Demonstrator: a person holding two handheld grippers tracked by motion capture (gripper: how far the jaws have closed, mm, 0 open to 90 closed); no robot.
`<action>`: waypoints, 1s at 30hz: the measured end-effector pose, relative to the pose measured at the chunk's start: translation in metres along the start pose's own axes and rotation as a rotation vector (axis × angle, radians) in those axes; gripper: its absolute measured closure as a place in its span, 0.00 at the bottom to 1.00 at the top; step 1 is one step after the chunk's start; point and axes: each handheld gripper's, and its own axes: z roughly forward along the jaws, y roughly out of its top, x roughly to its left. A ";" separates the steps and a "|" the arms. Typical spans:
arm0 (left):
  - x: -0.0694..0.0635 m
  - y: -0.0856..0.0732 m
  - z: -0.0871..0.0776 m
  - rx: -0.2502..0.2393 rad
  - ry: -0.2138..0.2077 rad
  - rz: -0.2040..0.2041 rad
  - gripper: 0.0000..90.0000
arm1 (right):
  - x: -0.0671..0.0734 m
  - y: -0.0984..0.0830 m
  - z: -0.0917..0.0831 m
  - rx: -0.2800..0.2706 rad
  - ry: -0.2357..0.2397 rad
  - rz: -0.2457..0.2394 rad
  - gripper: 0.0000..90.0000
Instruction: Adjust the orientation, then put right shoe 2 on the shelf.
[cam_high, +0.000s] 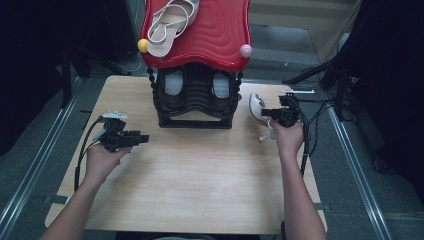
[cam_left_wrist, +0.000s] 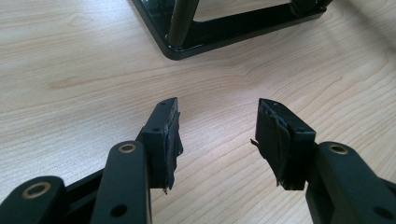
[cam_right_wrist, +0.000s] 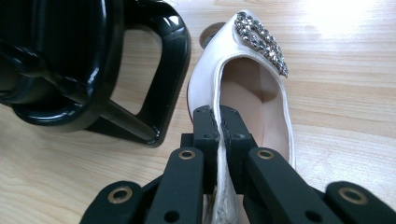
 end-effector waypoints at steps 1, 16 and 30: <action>0.000 0.000 0.000 0.002 0.002 0.003 0.56 | 0.001 0.002 -0.002 0.001 -0.002 0.004 0.98; -0.004 0.002 0.003 0.007 -0.004 0.019 0.56 | 0.014 0.033 -0.026 -0.029 0.021 0.004 0.98; -0.005 0.002 0.004 0.007 -0.011 0.022 0.56 | 0.029 0.069 -0.058 -0.098 0.067 0.027 0.98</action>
